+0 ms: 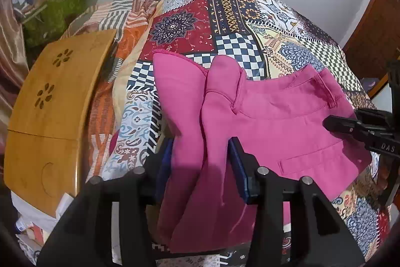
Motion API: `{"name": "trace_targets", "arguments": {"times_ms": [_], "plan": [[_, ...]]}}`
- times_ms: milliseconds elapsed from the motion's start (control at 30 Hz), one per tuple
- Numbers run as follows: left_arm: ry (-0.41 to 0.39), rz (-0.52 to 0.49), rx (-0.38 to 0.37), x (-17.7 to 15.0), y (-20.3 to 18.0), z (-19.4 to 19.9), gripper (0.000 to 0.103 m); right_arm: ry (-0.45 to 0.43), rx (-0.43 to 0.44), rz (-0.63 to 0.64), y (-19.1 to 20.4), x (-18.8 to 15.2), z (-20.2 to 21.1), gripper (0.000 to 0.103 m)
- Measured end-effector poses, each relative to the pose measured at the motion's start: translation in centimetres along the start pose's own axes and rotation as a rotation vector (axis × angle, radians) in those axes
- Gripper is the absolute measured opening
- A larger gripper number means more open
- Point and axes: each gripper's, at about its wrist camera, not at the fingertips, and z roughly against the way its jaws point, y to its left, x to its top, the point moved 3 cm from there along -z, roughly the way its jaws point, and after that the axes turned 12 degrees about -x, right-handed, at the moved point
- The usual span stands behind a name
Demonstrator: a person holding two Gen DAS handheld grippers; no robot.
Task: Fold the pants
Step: 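Lower the pink pants onto the quilt and open both grippers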
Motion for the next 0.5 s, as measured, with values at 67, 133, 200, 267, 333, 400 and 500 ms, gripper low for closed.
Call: {"name": "trace_targets", "arguments": {"times_ms": [67, 133, 200, 267, 333, 400, 500], "plan": [[-0.004, -0.007, 0.016, -0.2, 0.0, 0.7, 0.048, 0.010, -0.017, -0.001, -0.2, -0.1, 0.3, 0.033], [-0.020, -0.014, 0.036, -0.4, 0.1, 1.9, 0.049, 0.007, -0.037, 0.006, -0.5, -0.1, 1.1, 0.034], [-0.043, -0.021, 0.069, -0.5, 0.3, 3.4, 0.049, -0.014, -0.057, 0.017, -0.6, -0.1, 2.2, 0.035], [-0.071, -0.019, 0.072, -0.5, 0.3, 4.9, 0.049, -0.039, -0.054, 0.030, -0.6, 0.1, 3.4, 0.035], [-0.092, -0.021, 0.071, -0.3, 0.0, 5.8, 0.049, -0.077, -0.033, 0.034, -0.4, 0.3, 5.0, 0.035], [-0.121, -0.056, 0.094, -0.4, -0.9, 6.3, 0.049, -0.101, -0.004, 0.047, 0.3, 0.4, 5.8, 0.035], [-0.088, -0.087, 0.137, -0.7, -1.4, 4.9, 0.049, -0.089, 0.015, 0.092, 1.8, 0.0, 5.3, 0.035]]}}
